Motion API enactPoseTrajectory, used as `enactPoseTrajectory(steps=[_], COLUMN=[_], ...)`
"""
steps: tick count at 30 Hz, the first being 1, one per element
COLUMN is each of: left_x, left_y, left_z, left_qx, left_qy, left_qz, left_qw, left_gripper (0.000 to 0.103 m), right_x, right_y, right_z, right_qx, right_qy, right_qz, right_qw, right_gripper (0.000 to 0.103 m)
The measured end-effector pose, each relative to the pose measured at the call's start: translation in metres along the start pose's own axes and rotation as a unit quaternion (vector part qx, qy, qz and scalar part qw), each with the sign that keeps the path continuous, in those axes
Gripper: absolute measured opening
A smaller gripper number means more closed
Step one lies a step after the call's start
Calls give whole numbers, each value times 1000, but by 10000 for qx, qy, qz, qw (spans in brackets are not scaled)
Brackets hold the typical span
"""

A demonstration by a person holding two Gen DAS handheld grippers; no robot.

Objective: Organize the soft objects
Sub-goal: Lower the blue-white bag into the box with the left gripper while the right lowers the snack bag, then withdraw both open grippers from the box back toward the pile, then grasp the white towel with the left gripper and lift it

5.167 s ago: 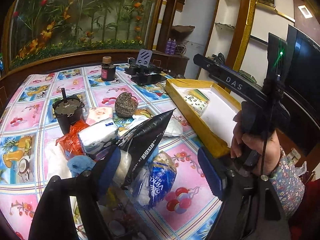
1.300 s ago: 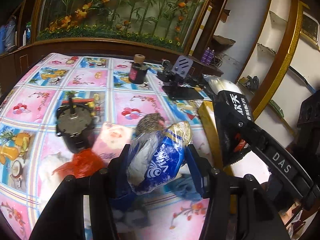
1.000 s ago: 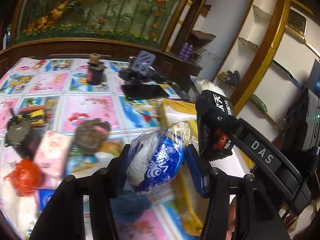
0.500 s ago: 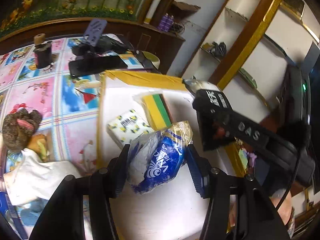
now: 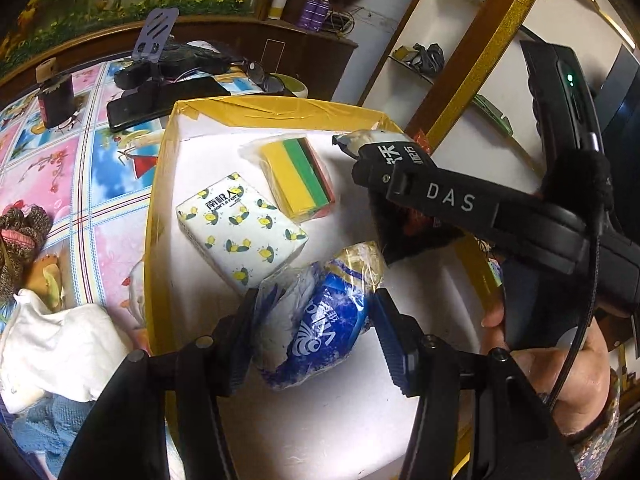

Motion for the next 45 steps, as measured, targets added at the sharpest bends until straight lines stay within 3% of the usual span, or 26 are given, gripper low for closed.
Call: enactPoseTrajectory(steps=[5,9,15,18,22,27,36,40,45], left_x=[0,1,3,2,-4,-18,-37,-38,-47], left_y=[-1,-3,-28,-50,-84,-122,-179,-209,-240], left_z=[-2,1,4,12,32,67,128,163,224], left_qx=[-72,-142,-112,-15,235,461,677,972,1109], left_qy=[-12,-125,-83,-49,79,20,-360,-439,-1015], left_qz=[-8,-35,-318,-547,-918,-1184,-1521,-1767,-1865], left_qw=[10000,9998,9994,9985,9955,9919,9854,9785,9709], left_gripper=[61,63,63,63,66,70,70,70,70], right_x=[1,0,-9,-23,-41,-45,-68,-84,-107], right_y=[-4,-18,-60,-84,-113,-134,-124,-114,-103], right_z=[-3,-5,12,33,72,121,187,222,258], right_qx=[-6,85,489,781,1107,1257,1682,1828,2017], right_qy=[97,242,493,519,395,-5,-254,-628,-1382], right_qz=[-62,-204,-774,-1143,-1684,-2041,-2033,-1916,-1721], right_qw=[9999,9995,9946,9890,9787,9709,9642,9623,9543], right_gripper=[62,64,65,69,83,84,89,90,91])
Point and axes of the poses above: each gripper's, at about its wrist camera, not at the fingertips, and y roughly the way its jaws point, z to its left, x to its top, the point moved 10 cm from there along y, roughly the way its jaws point, and after that the axes turned 3 degrees about -z, right-handed, at the moved point
